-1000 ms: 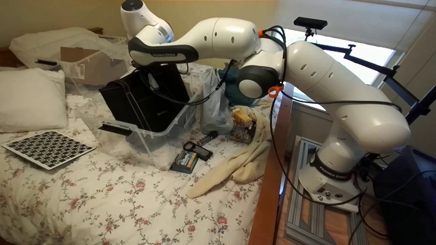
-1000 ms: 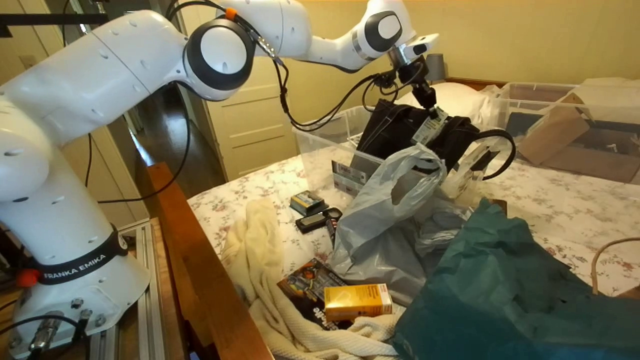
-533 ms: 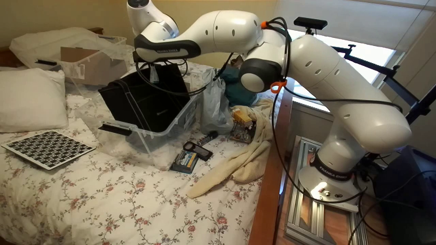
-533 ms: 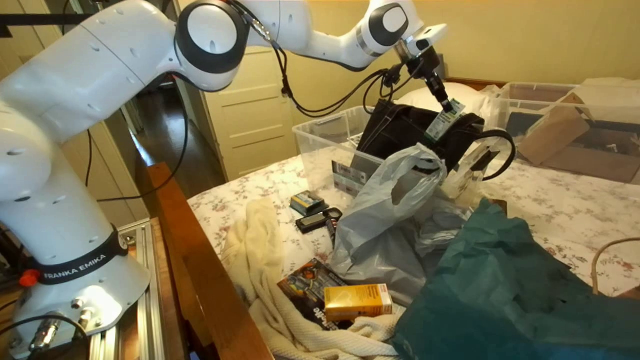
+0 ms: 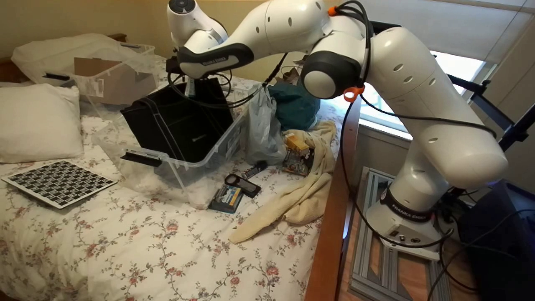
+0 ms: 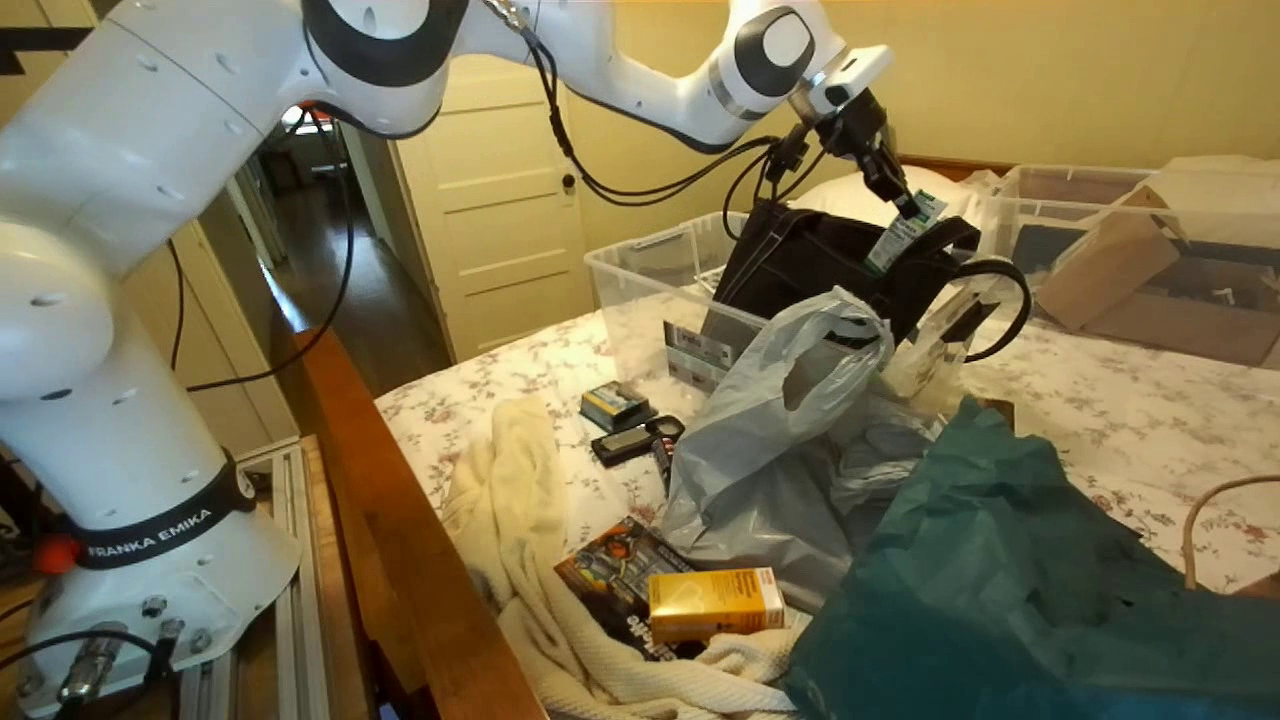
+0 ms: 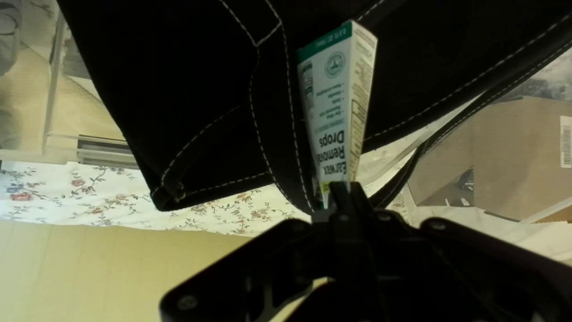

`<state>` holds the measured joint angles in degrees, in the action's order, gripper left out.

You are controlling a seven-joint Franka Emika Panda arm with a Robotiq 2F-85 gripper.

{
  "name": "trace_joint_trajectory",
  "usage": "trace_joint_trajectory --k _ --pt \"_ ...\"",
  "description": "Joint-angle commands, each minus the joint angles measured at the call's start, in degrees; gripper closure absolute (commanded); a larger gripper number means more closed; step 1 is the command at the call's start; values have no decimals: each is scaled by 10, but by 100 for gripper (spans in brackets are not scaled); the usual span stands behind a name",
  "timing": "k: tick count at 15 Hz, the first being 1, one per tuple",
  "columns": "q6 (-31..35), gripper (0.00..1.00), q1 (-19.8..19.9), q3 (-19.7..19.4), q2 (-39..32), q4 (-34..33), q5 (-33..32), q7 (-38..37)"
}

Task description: Remove the white box from the front small pocket of the black bag and put it in the big pocket

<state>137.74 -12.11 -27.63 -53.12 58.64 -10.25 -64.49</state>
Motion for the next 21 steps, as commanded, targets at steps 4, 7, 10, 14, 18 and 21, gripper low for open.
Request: trace_joint_trajectory --k 4,7,10,14,18,21 --pt "-4 98 20 35 3 -6 -28 -9" --pt "50 99 30 57 18 14 -24 19" --pt "91 99 41 63 27 29 -15 14" --pt "70 99 42 35 30 33 -22 -37" --pt "100 99 64 61 57 63 -9 -11" --pt "129 99 75 81 80 92 -5 19"
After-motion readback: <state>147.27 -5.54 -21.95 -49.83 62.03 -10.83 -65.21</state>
